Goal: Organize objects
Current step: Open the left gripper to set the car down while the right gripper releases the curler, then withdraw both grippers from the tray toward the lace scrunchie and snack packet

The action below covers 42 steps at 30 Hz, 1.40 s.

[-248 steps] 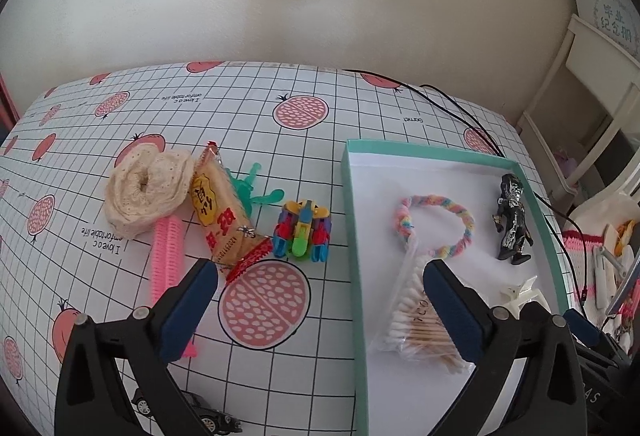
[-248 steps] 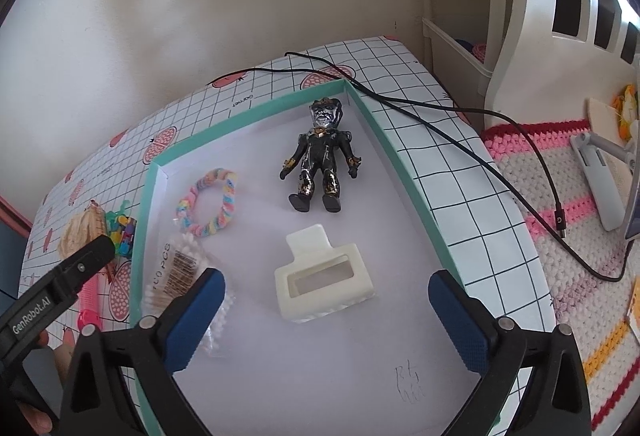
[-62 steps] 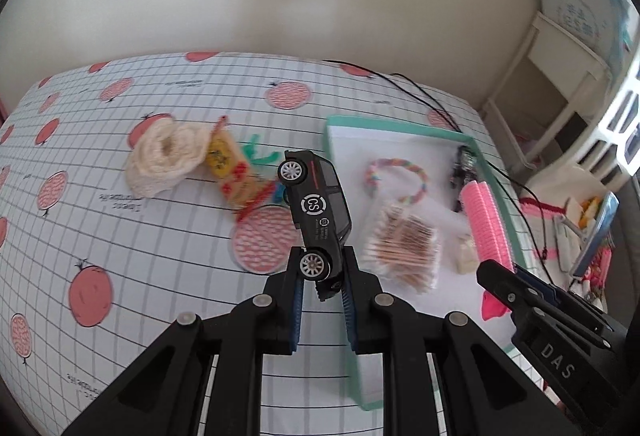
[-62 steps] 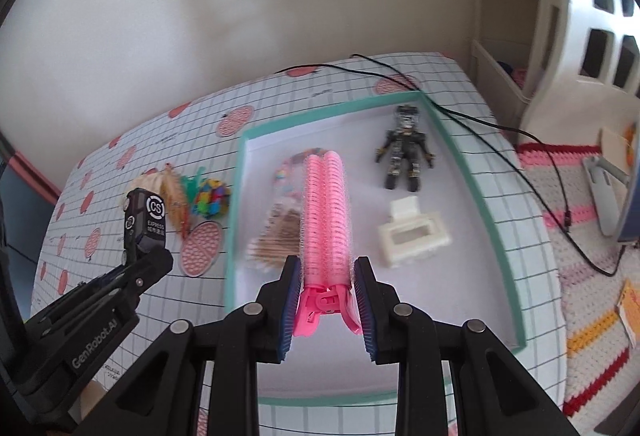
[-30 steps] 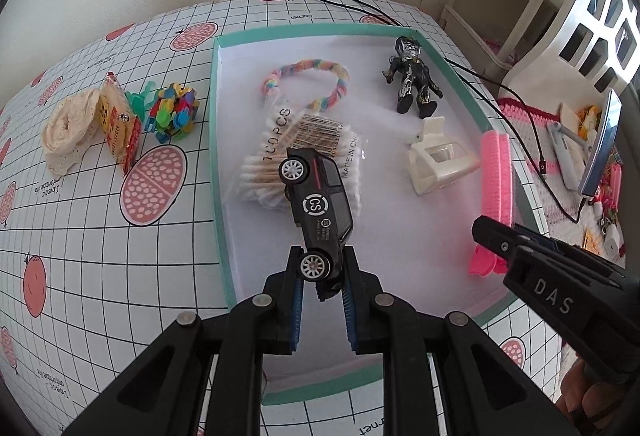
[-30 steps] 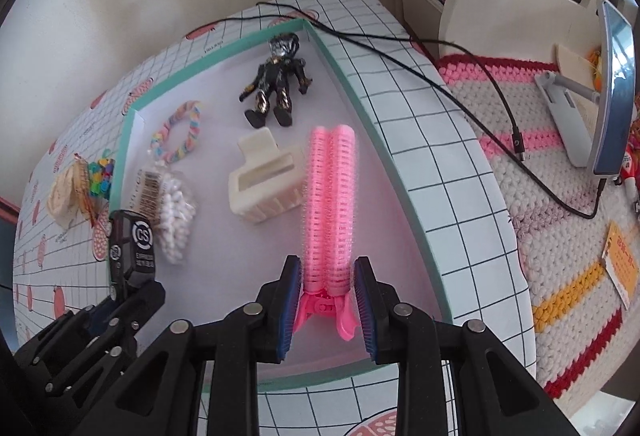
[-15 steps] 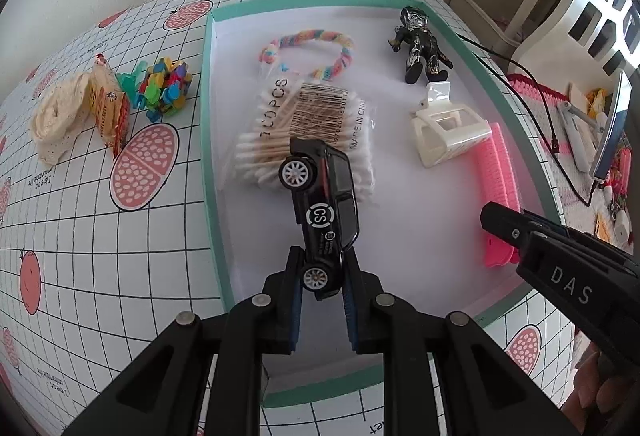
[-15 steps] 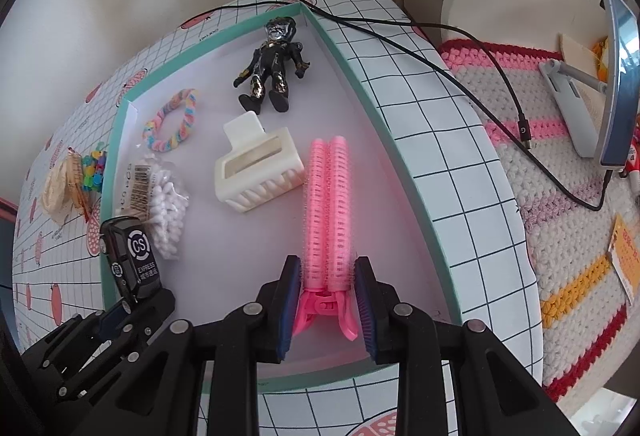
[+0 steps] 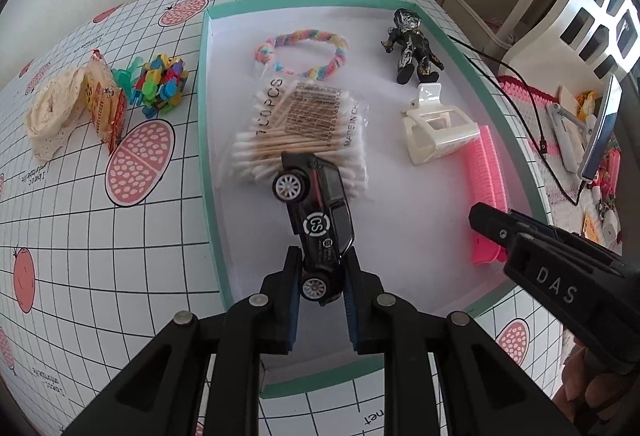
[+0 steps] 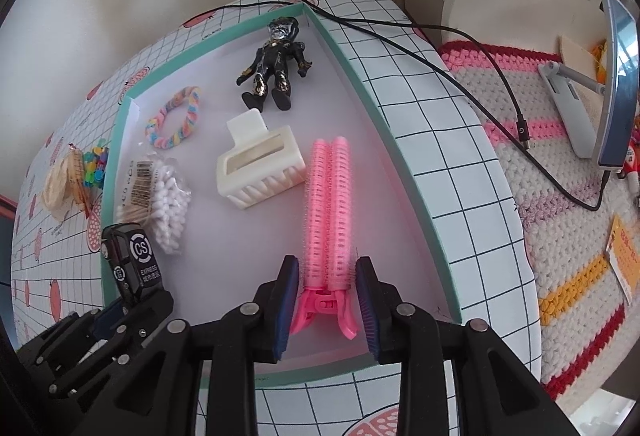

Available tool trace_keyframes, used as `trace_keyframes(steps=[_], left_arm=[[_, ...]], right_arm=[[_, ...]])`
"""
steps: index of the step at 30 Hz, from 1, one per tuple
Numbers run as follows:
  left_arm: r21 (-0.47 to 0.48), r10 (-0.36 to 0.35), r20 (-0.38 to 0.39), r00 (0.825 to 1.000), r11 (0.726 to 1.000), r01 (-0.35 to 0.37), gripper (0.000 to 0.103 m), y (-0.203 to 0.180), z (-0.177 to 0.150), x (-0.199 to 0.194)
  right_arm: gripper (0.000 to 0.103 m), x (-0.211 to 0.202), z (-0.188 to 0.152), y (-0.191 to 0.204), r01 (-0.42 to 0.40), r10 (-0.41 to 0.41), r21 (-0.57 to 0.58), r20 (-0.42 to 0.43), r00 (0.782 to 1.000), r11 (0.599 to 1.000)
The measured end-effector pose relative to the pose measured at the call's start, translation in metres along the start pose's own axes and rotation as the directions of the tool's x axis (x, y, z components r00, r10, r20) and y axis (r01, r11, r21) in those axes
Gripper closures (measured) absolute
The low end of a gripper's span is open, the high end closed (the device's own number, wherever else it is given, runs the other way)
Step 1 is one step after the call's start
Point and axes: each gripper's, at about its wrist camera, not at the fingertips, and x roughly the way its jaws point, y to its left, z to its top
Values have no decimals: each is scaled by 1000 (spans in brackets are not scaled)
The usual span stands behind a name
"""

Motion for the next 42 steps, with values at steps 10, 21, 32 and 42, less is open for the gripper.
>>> trace_keyframes(steps=[10, 21, 32, 42], left_arm=[[-26, -50, 64, 997, 998, 51, 69, 5, 3, -27], [-106, -31, 143, 989, 993, 46, 68, 28, 16, -34], [-185, 51, 198, 979, 983, -14, 31, 57, 20, -38], [-272, 137, 246, 959, 960, -67, 0, 93, 23, -44]], right_arm=[[65, -27, 0, 1, -26, 24, 19, 82, 996, 999], [60, -24, 5, 6, -39, 40, -8, 113, 993, 999], [15, -22, 6, 9, -46, 47, -5, 151, 987, 999], [0, -20, 7, 14, -55, 57, -16, 171, 984, 998]])
